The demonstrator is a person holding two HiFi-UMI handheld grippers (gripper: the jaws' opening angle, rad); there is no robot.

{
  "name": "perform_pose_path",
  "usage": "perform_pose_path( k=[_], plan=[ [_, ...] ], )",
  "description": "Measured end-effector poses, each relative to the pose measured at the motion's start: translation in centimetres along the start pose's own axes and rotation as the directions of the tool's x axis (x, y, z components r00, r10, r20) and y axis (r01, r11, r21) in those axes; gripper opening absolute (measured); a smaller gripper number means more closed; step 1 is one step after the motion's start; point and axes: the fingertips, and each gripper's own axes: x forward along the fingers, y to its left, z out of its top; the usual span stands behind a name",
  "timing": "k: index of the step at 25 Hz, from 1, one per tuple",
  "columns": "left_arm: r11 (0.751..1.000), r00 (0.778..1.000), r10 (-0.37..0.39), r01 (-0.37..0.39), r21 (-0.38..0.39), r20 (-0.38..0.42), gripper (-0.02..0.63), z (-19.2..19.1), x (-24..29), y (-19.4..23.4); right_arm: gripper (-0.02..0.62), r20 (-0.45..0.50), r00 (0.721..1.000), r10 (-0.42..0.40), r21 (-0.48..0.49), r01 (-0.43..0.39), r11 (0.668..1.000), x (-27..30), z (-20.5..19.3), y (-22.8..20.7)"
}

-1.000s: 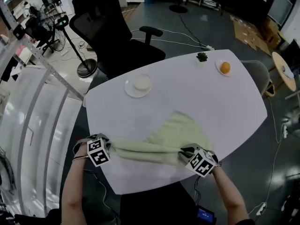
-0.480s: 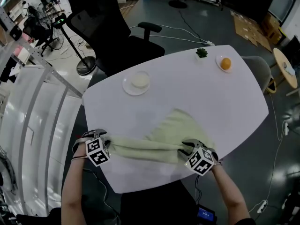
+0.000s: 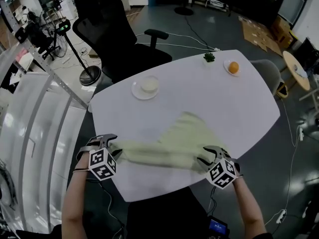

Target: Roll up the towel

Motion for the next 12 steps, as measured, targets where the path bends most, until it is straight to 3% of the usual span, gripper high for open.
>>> perform_pose_path(
  k=[6,12],
  plan=[
    [0.989,0.992,-0.117,0.112,0.098,0.054,0.304,2.2,0.0,-5.4,0.229,-0.035,0.999,-0.004,-0.018,0.004,1.000,-1.1,-1.3,3.6],
    [0.972,0.982,-0.188,0.184,0.146,0.014,0.327,1.6,2.5,-9.0,0.235,-0.075,0.997,0.036,-0.014,-0.037,0.999,-0.1,-3.4,6.9]
  ],
)
